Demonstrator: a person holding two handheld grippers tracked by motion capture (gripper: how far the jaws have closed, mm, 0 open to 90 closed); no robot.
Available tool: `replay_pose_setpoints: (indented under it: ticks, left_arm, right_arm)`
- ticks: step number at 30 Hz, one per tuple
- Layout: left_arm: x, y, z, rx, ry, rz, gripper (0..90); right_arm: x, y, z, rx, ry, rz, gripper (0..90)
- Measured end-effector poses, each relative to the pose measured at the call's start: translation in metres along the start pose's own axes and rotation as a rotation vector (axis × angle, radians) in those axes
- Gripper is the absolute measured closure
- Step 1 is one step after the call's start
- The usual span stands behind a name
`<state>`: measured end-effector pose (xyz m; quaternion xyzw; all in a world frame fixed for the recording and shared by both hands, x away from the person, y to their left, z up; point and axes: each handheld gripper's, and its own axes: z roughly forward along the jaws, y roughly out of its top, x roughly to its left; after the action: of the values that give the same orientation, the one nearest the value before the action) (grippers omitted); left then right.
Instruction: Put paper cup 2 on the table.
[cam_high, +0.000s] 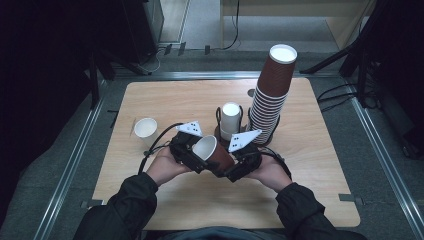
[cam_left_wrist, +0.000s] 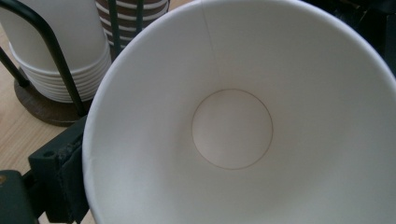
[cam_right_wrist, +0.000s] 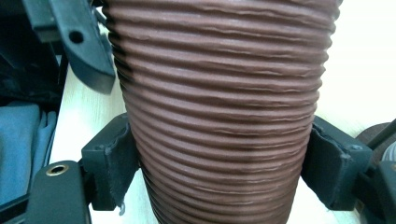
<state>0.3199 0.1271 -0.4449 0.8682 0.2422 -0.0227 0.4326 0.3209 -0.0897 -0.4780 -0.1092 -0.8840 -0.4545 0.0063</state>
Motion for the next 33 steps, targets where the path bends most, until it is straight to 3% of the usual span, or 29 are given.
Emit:
replay_pose_setpoints:
  ticks: [2,4,14,21,27,30,33]
  left_arm:
    - [0.0,0.0,-0.001,-0.012,0.015,0.008,2.2]
    - [0.001,0.0,-0.002,-0.025,0.001,-0.008,4.6]
    - [0.004,0.003,-0.002,0.01,-0.015,-0.021,8.0]
    - [0.005,0.003,-0.006,0.034,-0.012,-0.029,8.3]
    - [0.008,0.002,-0.015,0.047,0.039,-0.006,8.2]
    - [0.011,0.001,-0.02,0.047,0.047,-0.019,8.2]
    - [0.014,0.0,-0.024,0.066,0.065,-0.014,8.2]
  right_arm:
    - [0.0,0.0,0.001,-0.007,-0.006,-0.008,20.4]
    - [0.0,0.0,0.001,-0.007,-0.009,-0.012,20.4]
    - [0.0,-0.002,0.001,0.0,-0.024,-0.017,20.1]
    - [-0.002,-0.003,0.004,0.036,0.002,0.049,13.8]
    - [-0.006,-0.006,-0.001,0.049,-0.016,0.064,13.7]
    - [-0.006,-0.008,-0.004,0.069,-0.012,0.09,13.7]
    - [-0.005,-0.008,-0.007,0.055,-0.022,0.083,13.7]
